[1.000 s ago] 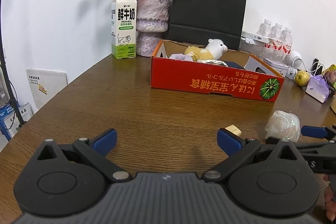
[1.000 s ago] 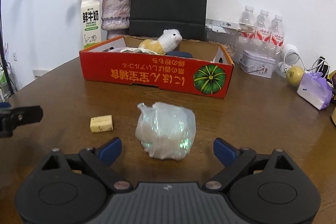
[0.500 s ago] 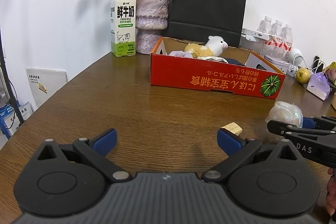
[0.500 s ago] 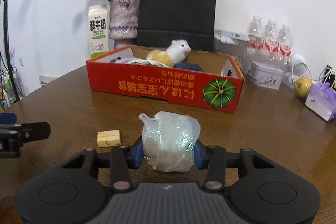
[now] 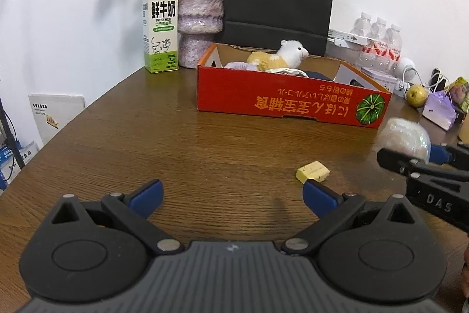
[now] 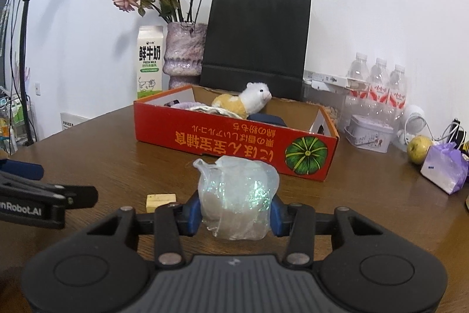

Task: Organize objects
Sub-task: 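Grasp the clear plastic bag with the right gripper, then grasp the yellow sponge block with the left gripper while the right gripper holds the bag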

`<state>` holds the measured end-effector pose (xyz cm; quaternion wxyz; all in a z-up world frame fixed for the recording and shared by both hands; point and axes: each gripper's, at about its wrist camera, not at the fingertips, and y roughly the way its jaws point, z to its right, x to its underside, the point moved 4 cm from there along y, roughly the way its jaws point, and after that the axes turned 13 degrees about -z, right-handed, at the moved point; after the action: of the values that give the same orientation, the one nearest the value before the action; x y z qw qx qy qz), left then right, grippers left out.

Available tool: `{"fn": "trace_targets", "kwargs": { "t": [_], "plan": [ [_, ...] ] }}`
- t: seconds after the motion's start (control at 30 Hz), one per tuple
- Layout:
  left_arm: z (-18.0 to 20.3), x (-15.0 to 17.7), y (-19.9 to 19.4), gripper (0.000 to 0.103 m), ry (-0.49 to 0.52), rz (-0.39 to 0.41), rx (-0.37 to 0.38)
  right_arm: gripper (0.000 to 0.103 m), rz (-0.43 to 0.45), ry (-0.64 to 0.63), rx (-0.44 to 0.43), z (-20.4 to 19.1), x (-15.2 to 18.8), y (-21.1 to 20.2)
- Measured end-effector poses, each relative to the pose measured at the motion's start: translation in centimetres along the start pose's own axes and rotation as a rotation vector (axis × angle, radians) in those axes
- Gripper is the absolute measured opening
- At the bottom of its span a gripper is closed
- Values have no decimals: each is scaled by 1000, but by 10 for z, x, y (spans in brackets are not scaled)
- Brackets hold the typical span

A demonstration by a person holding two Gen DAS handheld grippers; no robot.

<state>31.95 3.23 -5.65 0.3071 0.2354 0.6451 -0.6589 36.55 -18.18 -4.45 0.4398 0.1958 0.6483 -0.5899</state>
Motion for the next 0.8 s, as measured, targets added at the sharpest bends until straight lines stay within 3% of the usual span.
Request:
{"fn": "trace_targets", "kwargs": {
  "t": [0.6,0.8],
  "plan": [
    [53,-6,23,103,76,-53,49,43,81,2,21,28,-2,-26],
    [68,-15,37,103,71,-69,31,44,88,7,41,44,1,-30]
  ]
}}
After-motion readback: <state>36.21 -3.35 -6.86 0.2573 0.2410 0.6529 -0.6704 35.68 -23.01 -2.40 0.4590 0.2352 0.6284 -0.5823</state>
